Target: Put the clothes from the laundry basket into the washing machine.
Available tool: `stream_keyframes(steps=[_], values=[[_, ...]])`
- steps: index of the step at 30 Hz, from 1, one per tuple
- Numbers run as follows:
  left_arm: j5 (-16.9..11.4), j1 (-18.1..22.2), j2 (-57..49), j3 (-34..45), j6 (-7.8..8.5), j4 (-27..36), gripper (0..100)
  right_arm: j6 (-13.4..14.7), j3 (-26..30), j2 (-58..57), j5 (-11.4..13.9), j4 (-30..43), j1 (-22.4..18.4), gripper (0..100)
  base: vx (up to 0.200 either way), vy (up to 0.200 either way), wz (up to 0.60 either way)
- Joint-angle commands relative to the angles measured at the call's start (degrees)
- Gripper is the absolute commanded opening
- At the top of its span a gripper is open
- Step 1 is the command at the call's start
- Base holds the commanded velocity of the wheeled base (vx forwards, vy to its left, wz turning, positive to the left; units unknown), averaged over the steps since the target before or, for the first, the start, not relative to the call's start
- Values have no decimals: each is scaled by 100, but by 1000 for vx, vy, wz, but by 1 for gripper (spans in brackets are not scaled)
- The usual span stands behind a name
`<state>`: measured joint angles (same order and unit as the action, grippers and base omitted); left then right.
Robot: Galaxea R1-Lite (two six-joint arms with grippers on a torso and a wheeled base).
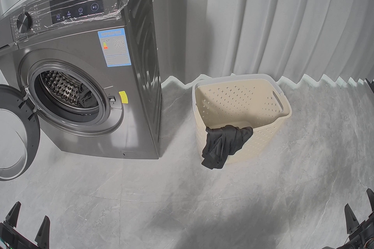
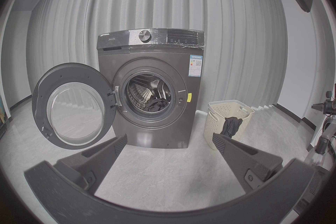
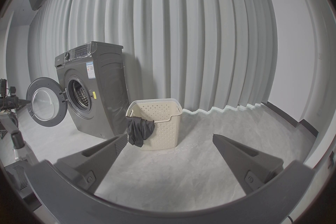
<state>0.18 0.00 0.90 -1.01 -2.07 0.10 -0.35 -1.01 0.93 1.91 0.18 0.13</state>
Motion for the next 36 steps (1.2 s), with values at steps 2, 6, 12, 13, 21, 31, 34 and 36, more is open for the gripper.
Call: stream_keyframes(steps=[2, 6, 12, 13, 21, 31, 34, 36], values=[[8, 0, -90, 92, 5, -1, 100, -9, 92, -93, 2, -1, 4, 100, 0, -100, 0], [8, 0, -90, 92, 14, -1, 100, 0, 92, -93, 2, -1, 4, 100, 0, 0, 0], [-18, 0, -90, 92, -4, -1, 100, 0, 92, -93, -7, -9, 4, 100, 67, 0, 0], [-18, 0, -90, 92, -4, -1, 100, 0, 92, -93, -7, -9, 4, 100, 200, 0, 0], [-18, 0, -90, 92, -4, -1, 100, 27, 92, -93, -16, -9, -5, 100, 200, 0, 0], [-9, 0, -90, 92, 5, -10, 100, 281, -1085, 567, 99, 52, 4, 100, 20, 0, 0], [-18, 0, -90, 92, -4, -10, 100, 299, -1120, 1560, 793, 228, 136, 100, 0, 0, 0], [-18, 0, -90, 92, -4, -1, 100, 290, -1085, 1999, 1048, 157, 136, 100, 0, 0, 0]])
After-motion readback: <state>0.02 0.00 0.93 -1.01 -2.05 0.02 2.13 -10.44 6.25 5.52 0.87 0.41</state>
